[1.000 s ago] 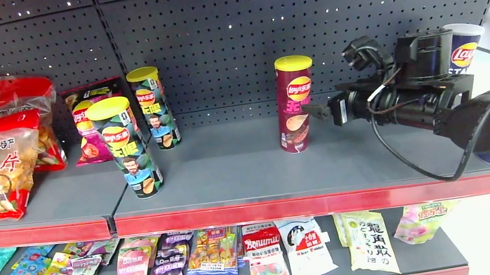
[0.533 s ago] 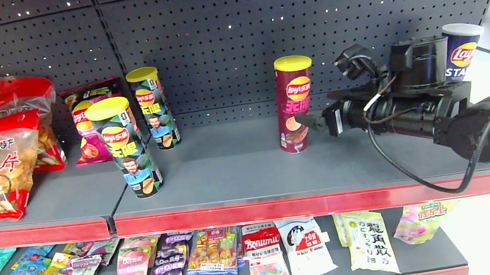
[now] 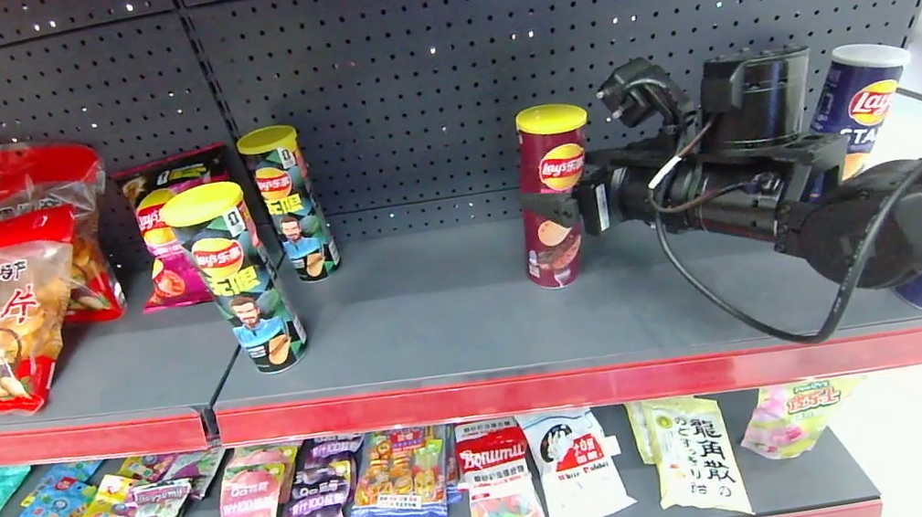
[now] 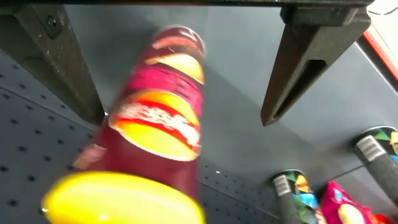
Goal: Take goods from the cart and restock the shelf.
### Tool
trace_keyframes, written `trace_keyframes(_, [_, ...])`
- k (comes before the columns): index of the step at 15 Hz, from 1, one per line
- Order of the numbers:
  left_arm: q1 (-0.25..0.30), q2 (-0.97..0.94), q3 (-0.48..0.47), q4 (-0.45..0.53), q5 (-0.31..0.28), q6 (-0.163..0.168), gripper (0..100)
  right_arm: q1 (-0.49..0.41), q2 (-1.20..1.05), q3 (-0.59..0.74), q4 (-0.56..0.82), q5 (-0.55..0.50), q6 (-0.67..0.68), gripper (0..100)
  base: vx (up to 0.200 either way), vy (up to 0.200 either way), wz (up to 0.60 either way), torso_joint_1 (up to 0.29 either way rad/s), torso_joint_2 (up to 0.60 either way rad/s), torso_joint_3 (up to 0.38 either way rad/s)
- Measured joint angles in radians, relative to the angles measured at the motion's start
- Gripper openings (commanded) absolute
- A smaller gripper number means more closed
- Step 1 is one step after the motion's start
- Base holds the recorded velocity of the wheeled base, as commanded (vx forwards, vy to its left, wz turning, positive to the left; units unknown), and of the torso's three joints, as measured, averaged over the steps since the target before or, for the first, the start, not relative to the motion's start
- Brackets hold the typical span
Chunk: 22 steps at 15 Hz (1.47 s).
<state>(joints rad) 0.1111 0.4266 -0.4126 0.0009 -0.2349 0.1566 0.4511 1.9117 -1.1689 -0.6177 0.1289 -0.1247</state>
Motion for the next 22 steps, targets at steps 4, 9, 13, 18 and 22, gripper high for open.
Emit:
trace_keyframes(4, [0.001, -0.001, 0.0, 0.0, 0.0, 0.0, 0, 0.013, 0.064, -0.091, 0.001, -0.006, 0.001, 100, 0.0, 0.0, 0.0, 0.0, 0.0, 0.0])
trace_keyframes(9, [0.0, -0.001, 0.001, 0.001, 0.0, 0.0, 0, 0.012, 0.105, -0.126, 0.003, -0.008, 0.0, 100, 0.0, 0.0, 0.0, 0.0, 0.0, 0.0])
trace_keyframes(13, [0.0, -0.003, -0.001, 0.02, 0.0, 0.0, 0, -0.006, 0.138, -0.162, 0.029, -0.008, -0.001, 100, 0.0, 0.0, 0.0, 0.0, 0.0, 0.0])
trace_keyframes(18, [0.0, -0.006, -0.003, 0.02, 0.0, 0.0, 0, -0.016, 0.159, -0.236, 0.076, -0.009, -0.001, 100, 0.0, 0.0, 0.0, 0.0, 0.0, 0.0])
trace_keyframes(22, [0.0, -0.006, -0.002, 0.02, 0.0, 0.0, 0, -0.016, 0.181, -0.276, 0.077, -0.02, -0.001, 100, 0.0, 0.0, 0.0, 0.0, 0.0, 0.0])
